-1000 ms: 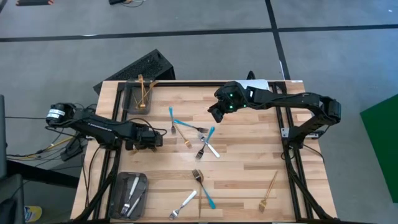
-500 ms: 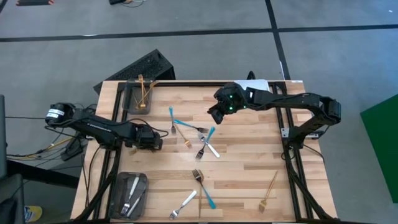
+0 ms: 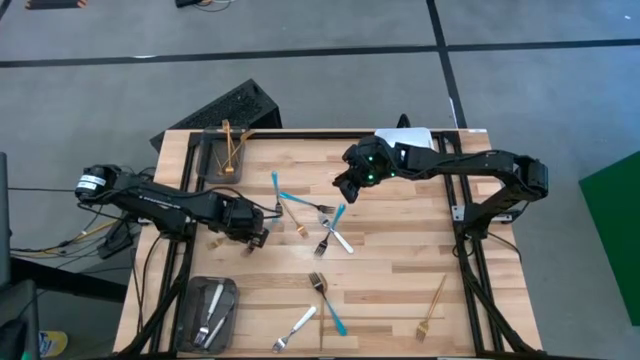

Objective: Sort silverware by color (type)
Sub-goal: Put the blue fork into the white bin

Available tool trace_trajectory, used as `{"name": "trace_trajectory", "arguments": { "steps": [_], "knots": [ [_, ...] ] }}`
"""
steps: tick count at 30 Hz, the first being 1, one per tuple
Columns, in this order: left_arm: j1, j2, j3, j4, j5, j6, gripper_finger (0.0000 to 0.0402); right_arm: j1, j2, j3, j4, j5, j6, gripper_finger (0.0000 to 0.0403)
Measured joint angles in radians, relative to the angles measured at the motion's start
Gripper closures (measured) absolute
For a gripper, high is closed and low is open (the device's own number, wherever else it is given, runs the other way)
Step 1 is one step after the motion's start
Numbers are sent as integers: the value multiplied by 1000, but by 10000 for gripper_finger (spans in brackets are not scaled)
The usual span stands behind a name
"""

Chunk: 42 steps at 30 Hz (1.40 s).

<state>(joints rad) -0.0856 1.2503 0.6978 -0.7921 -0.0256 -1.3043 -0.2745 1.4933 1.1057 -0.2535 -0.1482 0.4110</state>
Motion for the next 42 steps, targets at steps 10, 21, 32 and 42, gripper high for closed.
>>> {"name": "trace_trajectory", "arguments": {
  "steps": [10,21,32,42],
  "knots": [
    [0,14,0,79,-41,190,355,0,0,0,0,0,0,287],
    [0,167,2,268,6,567,241,13,0,0,-1,-7,34,287],
    [0,310,12,241,74,638,314,53,0,0,-6,-7,34,287],
    [46,142,-2,213,4,621,399,52,1,0,41,18,37,287]
  ]
}}
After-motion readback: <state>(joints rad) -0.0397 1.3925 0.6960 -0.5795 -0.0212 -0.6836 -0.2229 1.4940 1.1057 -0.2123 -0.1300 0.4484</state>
